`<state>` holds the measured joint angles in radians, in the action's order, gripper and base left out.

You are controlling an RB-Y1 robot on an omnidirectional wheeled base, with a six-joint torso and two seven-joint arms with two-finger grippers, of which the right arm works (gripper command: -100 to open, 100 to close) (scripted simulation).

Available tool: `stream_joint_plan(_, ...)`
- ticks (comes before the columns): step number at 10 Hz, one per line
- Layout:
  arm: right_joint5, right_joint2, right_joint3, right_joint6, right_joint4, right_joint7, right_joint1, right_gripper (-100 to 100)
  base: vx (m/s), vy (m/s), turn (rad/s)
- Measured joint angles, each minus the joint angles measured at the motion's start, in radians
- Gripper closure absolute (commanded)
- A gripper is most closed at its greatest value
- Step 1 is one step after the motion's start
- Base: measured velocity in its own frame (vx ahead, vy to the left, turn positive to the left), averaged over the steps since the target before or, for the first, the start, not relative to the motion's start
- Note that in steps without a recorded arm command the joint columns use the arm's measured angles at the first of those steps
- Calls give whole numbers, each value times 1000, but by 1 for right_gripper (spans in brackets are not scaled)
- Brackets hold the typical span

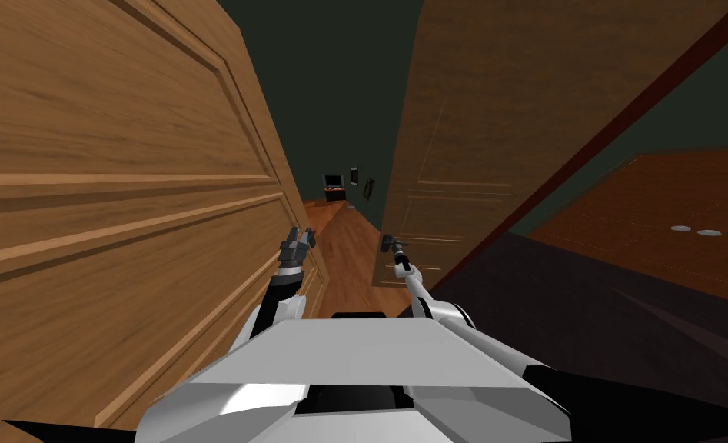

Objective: Push the door open

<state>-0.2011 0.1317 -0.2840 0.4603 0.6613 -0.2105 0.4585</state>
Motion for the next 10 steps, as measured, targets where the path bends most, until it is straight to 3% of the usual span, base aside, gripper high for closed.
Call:
stream_joint_plan(1, 1, 2, -3, 0, 2, 2, 1, 100, 169, -13, -125)
stream_joint_plan(4, 13, -19, 15, -7, 2, 21, -7, 100, 227, -35, -179)
stream_joint_plan(7, 32, -31, 27, -3, -9, 52, 9, 100, 219, -36, -155)
stream_joint_plan(8, 38, -32, 27, 3, -16, 63, 19, 100, 161, -15, -196)
stream_joint_plan(10, 48, -30, 37, -8, 8, 71, 12, 100, 132, -7, -171)
